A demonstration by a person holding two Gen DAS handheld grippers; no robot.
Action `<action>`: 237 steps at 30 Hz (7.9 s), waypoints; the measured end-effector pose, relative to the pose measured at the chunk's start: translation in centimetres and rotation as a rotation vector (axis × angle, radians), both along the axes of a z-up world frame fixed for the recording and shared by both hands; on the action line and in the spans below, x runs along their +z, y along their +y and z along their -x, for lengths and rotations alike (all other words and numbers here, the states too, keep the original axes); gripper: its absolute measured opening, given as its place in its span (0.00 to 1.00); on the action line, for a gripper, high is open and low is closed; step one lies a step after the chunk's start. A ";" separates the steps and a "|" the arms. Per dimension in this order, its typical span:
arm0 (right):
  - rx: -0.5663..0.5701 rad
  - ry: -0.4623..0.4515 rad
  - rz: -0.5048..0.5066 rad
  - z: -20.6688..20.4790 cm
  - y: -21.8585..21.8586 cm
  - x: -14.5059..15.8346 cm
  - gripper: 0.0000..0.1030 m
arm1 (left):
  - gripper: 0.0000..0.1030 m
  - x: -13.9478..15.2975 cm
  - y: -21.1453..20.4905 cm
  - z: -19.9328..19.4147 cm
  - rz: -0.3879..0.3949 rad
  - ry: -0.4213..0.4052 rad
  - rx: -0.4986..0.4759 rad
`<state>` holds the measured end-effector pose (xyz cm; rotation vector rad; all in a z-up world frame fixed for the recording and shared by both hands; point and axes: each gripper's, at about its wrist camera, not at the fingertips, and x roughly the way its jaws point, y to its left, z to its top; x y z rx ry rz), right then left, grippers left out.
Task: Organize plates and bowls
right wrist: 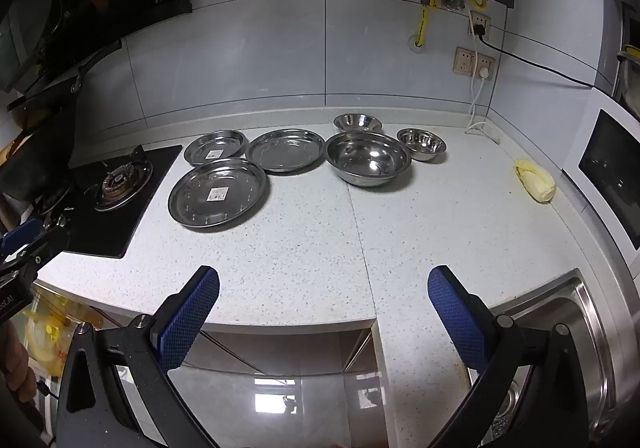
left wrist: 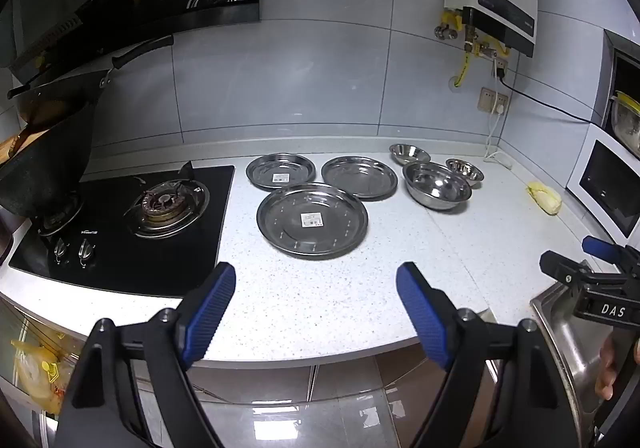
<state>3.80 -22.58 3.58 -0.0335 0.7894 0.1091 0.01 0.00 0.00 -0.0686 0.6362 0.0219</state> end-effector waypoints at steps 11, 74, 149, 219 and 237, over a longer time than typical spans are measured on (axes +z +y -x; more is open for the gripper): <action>0.002 0.003 0.009 0.0 0.0 -0.1 0.99 | 0.80 0.0 0.0 0.0 -0.005 -0.002 0.001; 0.018 -0.003 0.018 0.6 1.0 0.3 0.99 | 0.80 0.3 0.7 0.9 -0.001 -0.007 0.004; 0.177 0.210 0.010 -28.4 15.8 -19.9 0.66 | 0.77 -19.8 9.5 -31.6 0.013 0.280 0.264; 0.225 0.297 -0.043 -21.1 9.0 -12.7 0.15 | 0.12 -13.1 8.3 -22.1 0.126 0.393 0.153; 0.070 0.343 0.017 -23.3 12.6 -12.8 0.15 | 0.12 -15.1 11.8 -26.3 0.159 0.467 -0.023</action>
